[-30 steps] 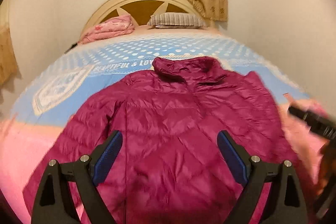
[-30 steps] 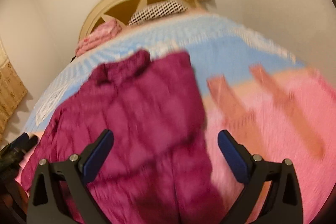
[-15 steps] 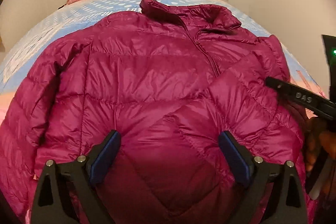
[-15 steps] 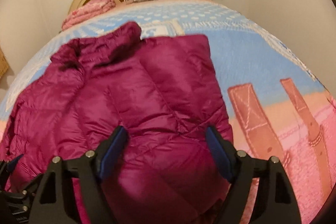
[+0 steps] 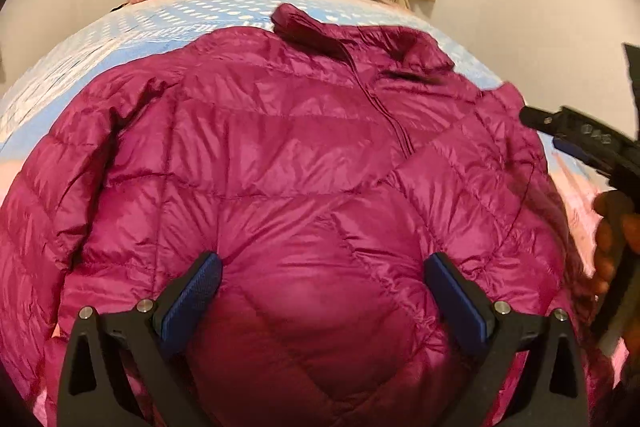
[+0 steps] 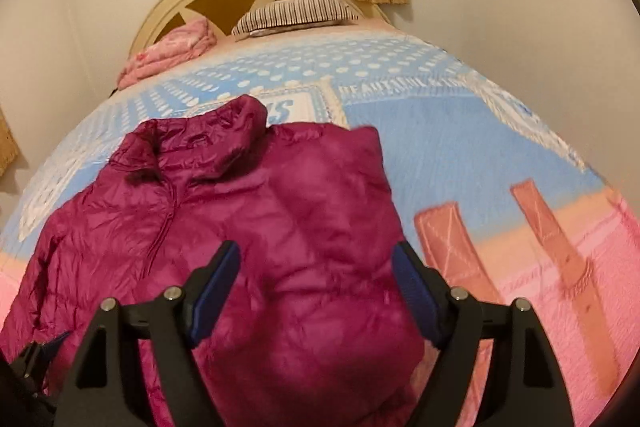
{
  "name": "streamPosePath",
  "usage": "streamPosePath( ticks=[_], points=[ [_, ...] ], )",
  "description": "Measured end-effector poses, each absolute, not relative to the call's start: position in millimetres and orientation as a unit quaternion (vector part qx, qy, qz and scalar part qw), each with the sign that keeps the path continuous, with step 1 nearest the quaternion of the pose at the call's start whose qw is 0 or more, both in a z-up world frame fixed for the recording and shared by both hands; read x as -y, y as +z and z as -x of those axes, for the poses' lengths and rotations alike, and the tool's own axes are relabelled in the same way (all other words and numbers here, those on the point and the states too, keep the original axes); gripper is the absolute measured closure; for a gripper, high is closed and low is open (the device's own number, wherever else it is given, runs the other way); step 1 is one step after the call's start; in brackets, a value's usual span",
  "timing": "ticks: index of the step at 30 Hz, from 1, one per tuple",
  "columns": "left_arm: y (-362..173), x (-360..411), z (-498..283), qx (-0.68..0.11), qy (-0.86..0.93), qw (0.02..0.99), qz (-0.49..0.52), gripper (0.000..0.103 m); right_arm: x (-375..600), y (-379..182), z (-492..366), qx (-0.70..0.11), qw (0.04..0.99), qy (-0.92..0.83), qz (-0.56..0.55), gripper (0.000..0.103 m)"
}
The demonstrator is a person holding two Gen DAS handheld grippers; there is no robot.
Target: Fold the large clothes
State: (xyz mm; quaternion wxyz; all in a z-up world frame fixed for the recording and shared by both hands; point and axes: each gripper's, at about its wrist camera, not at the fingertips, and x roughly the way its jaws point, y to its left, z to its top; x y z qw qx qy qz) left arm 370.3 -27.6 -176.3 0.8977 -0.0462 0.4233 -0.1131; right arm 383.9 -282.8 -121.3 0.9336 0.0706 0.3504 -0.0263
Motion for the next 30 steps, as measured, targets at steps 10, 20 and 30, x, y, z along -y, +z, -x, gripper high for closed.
streamPosePath(
  ticks=[10, 20, 30],
  points=[
    [-181.2, 36.7, -372.9, -0.435, -0.102, 0.895, 0.014, 0.001, 289.1, -171.9, -439.2, -0.437, 0.898, -0.028, -0.044, 0.02],
    [-180.1, 34.6, -372.6, -0.434, -0.106, 0.895, 0.021, 0.001, 263.2, -109.5, -358.5, -0.391, 0.92, -0.006, 0.003, 0.013],
    [-180.3, 33.6, -372.1, -0.433, -0.108, 0.895, 0.025, 0.001, 237.4, -161.8, -344.0, -0.445, 0.895, 0.031, -0.004, 0.013]
  ],
)
